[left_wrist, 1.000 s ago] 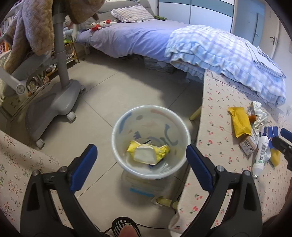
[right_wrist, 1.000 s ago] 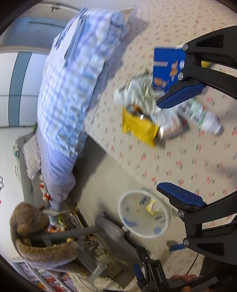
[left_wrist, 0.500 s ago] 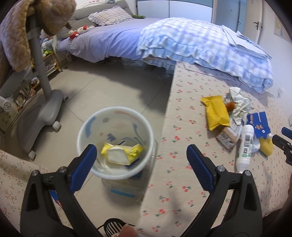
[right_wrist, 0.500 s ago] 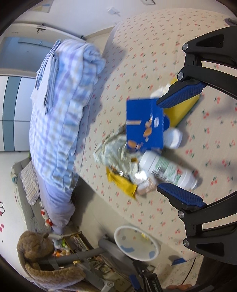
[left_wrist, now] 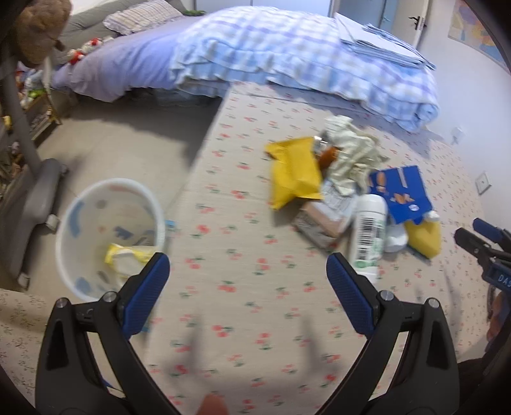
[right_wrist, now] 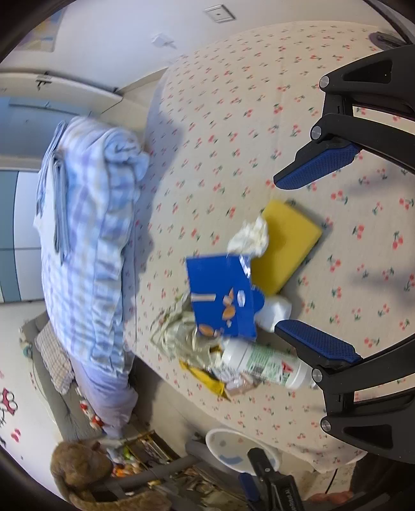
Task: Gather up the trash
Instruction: 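Return both tools to the table and grasp the white AD bottle with the left tool, then lift the white bottle with the left tool while the right tool grasps the tissue, then carry the bottle and tissue over the wastebasket and open both tools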
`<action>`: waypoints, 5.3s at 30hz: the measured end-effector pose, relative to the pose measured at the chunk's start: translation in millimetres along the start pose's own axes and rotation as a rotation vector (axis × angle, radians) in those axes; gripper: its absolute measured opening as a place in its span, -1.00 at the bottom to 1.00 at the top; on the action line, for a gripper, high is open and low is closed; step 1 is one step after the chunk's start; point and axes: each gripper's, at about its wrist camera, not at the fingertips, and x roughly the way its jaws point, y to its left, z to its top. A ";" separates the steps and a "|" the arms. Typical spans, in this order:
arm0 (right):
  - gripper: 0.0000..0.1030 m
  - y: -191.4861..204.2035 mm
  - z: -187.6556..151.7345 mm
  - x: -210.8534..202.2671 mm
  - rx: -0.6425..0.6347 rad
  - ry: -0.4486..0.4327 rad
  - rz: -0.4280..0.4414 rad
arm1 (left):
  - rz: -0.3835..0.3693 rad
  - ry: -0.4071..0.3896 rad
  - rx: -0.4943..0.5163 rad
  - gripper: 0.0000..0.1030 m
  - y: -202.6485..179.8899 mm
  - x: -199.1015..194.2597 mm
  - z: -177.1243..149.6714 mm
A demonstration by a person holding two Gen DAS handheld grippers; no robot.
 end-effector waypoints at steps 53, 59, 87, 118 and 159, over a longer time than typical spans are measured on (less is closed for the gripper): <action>0.16 8.8 24.8 78.1 -0.112 0.115 0.012 | -0.269 0.021 0.025 -0.21 -41.5 12.4 1.3; -0.47 9.7 23.7 77.8 -0.128 0.112 0.001 | -0.263 0.014 0.012 -0.21 -36.0 9.8 -1.0; -0.53 5.3 9.3 -8.6 -0.003 0.012 0.187 | -0.251 -0.063 -0.076 -0.21 8.2 -19.0 -2.5; -0.53 166.9 32.1 22.7 -0.174 0.046 0.345 | -0.050 -0.131 -0.348 -0.20 168.9 -19.3 -13.7; -0.24 324.7 49.7 95.1 -0.202 0.087 0.536 | 0.260 -0.061 -0.405 0.85 238.8 -41.2 -24.8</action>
